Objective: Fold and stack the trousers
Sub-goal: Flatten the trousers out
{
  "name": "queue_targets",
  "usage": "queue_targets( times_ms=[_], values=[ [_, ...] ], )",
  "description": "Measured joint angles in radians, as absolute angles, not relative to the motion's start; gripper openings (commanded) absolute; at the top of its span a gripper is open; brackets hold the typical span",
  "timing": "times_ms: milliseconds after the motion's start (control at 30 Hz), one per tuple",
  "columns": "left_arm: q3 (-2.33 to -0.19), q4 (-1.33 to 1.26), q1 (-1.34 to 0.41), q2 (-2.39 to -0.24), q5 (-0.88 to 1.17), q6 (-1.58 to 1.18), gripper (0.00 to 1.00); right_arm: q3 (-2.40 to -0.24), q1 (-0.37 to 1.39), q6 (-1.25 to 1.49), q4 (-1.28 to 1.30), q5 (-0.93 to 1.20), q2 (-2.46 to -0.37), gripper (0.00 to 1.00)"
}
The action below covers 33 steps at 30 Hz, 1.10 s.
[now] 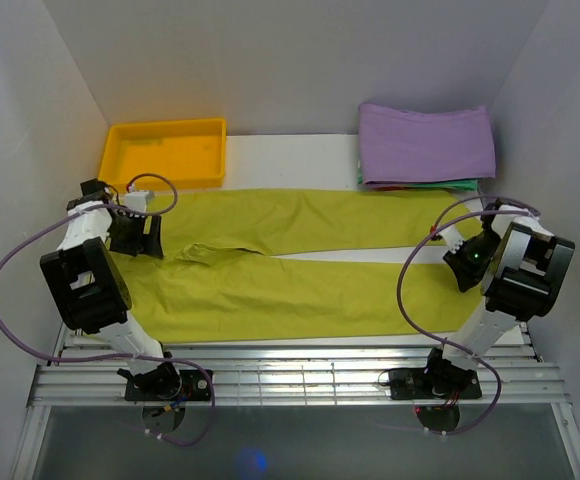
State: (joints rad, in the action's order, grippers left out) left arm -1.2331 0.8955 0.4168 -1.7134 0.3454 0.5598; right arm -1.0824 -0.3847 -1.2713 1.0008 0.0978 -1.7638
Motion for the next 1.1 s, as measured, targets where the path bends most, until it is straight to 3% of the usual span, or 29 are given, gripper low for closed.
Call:
queue_targets(
  times_ms=[233,367,600,1000,1100],
  values=[
    [-1.339,0.888,0.275,-1.714,0.388,0.488,0.89,-1.481,-0.372,-1.193,0.927,0.23,-1.861,0.33],
    [-1.402,0.875,0.239,-1.742,0.393,0.456,0.89,-1.589,-0.327,-1.125,0.863,0.247,-1.919,0.33],
    [-1.41,0.846,0.197,-1.843,0.392,0.402,0.89,-1.536,-0.258,-1.036,0.76,0.202,-2.077,0.32],
    [-1.298,0.777,0.193,-1.89,0.313,0.428,0.82,-1.231,-0.271,-1.147,0.619,0.11,-1.873,0.24],
    [-1.248,0.751,0.191,-1.861,0.282,0.466,0.81,-1.214,-0.276,-1.179,0.682,0.117,-1.853,0.3]
  ],
)
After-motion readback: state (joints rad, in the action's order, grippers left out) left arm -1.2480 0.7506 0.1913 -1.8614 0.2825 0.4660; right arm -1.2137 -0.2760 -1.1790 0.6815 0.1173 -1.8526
